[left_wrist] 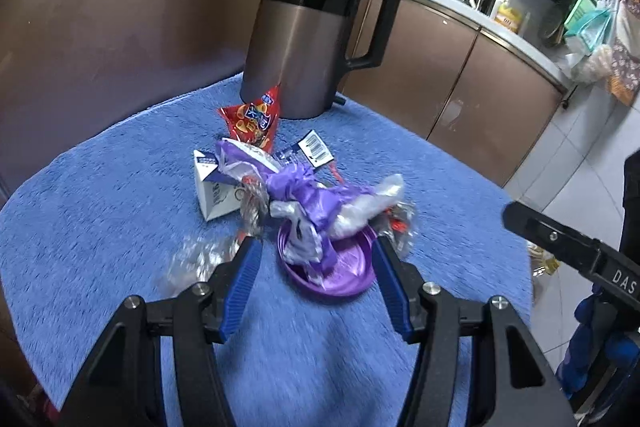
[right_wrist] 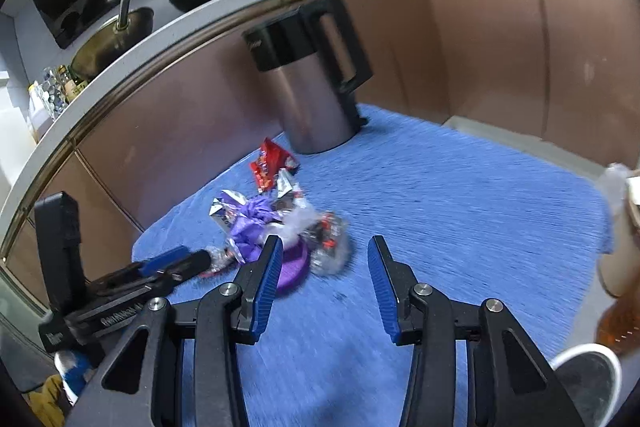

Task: Collect trash
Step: 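Move both tools back to the wrapper pile on the towel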

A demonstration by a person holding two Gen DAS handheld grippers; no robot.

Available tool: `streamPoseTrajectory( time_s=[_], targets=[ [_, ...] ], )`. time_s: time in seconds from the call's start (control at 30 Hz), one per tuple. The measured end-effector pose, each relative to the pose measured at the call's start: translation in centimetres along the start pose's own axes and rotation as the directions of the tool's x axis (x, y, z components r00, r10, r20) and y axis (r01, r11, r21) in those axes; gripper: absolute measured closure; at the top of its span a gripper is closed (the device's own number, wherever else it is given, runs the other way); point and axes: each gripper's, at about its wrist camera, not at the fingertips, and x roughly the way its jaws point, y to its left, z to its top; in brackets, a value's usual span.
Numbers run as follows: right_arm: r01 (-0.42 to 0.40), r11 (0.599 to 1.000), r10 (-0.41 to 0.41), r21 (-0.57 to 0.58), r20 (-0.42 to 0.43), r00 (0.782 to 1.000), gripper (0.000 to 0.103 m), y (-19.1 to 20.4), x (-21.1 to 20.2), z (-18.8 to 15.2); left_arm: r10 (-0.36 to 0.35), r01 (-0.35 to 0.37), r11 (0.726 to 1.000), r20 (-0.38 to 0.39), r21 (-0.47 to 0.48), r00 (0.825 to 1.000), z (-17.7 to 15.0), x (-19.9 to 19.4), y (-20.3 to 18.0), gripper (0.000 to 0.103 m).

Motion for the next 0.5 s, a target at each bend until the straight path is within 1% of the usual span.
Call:
streamPoseTrajectory(
  time_s=[0.07, 0.1, 0.13, 0.27, 0.37, 0.47, 0.5],
  targets=[
    [-0.031, 1.0, 0.031, 0.007, -0.016, 0.999, 0.059, 0.4, 2.3, 0.6, 0.002, -0.002, 1.0, -0.012, -0.001, 1.0, 0.2, 1.3, 0.2, 0.048],
    [-0.039, 0.999, 0.04, 0.006, -0.019, 0.999, 0.058, 0.7, 3.3, 0.8, 0.002, -0.002, 1.0, -0.017, -0.001, 1.0, 0.3, 1.7, 0.2, 0.052],
    [-0.042, 0.999, 0.042, 0.005, -0.022, 0.999, 0.056, 1.0, 4.1, 1.0, 0.0, 0.0, 1.0, -0.022, -0.002, 1.0, 0.3, 2.1, 0.3, 0.054],
    [-0.062, 0.998, 0.063, 0.013, -0.045, 0.997, 0.055, 1.8, 7.4, 1.5, -0.009, 0.009, 1.0, -0.034, -0.013, 0.999, 0.2, 3.1, 0.9, 0.058],
    [-0.043, 0.999, 0.043, 0.014, -0.061, 0.997, 0.054, 2.0, 9.3, 1.6, -0.023, 0.022, 0.999, -0.042, -0.025, 0.999, 0.1, 3.4, 1.3, 0.059],
    [-0.028, 0.999, 0.03, 0.039, -0.071, 0.997, 0.054, 1.7, 10.6, 1.6, -0.034, 0.033, 0.999, -0.045, -0.026, 0.998, 0.2, 3.7, 1.4, 0.067],
    [-0.02, 0.999, 0.024, 0.047, -0.072, 0.997, 0.054, 1.5, 11.0, 1.6, -0.037, 0.036, 0.999, -0.047, -0.025, 0.998, 0.2, 3.8, 1.4, 0.071]
  ],
)
